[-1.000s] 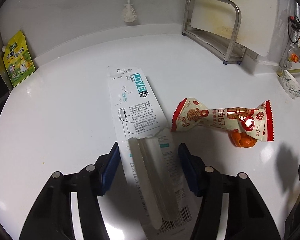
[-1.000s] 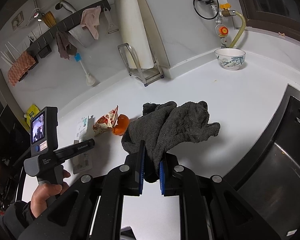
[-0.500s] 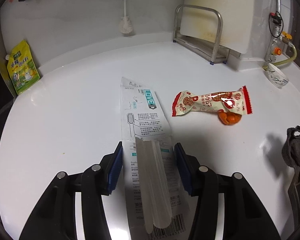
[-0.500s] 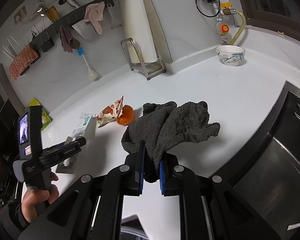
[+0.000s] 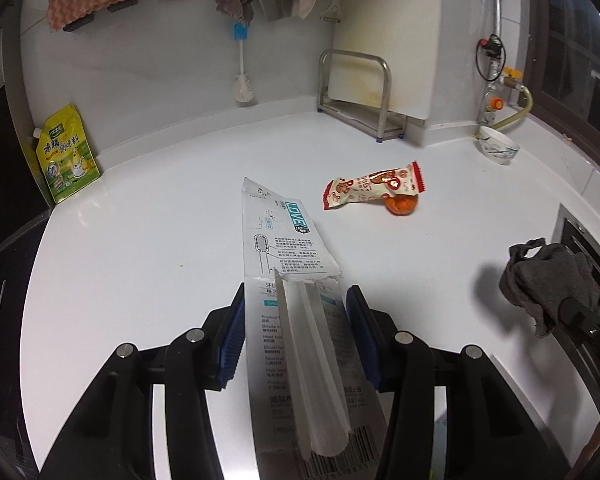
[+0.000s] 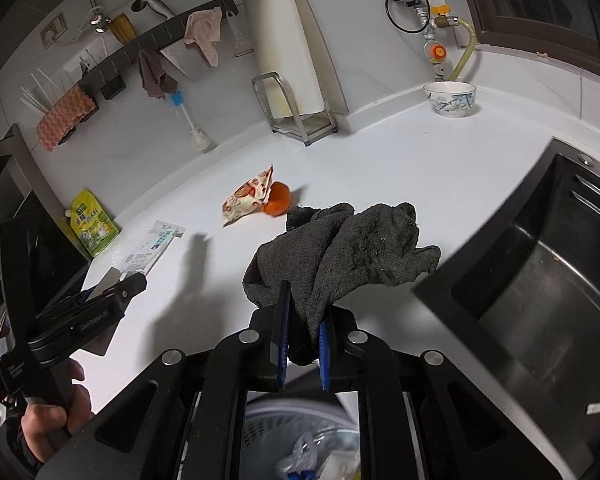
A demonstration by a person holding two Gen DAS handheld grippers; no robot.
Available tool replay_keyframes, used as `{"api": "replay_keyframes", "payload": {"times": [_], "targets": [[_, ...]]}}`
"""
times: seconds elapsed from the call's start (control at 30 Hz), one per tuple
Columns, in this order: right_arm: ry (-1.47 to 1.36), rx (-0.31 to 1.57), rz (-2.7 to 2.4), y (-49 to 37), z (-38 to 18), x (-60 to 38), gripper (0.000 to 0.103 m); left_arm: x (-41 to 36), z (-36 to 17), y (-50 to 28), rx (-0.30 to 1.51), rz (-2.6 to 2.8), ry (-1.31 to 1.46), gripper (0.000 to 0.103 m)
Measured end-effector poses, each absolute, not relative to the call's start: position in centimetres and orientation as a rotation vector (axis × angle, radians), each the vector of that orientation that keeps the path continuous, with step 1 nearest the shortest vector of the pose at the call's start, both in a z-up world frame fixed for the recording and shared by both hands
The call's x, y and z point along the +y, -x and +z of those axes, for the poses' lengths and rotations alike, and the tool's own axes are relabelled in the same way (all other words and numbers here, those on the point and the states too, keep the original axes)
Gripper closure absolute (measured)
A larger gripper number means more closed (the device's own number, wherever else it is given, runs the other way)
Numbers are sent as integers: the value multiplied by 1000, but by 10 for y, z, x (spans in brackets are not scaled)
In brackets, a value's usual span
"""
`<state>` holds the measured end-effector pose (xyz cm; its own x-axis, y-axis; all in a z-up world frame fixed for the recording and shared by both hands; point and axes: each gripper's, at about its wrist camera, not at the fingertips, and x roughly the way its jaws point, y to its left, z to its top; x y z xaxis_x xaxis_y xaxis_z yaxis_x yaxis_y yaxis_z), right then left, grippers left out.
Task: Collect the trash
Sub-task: 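Carry the toothbrush package and grey cloth over the bin with both grippers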
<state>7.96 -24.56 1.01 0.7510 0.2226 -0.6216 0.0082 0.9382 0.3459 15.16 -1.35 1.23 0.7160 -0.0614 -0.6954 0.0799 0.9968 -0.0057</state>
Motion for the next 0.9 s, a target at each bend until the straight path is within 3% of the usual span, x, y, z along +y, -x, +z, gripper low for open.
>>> {"api": "replay_keyframes", "payload": {"times": [0.9], "targets": [[-340,716,83,68,0,-221,91,-12,38,37,668,-343,-53,56]]}}
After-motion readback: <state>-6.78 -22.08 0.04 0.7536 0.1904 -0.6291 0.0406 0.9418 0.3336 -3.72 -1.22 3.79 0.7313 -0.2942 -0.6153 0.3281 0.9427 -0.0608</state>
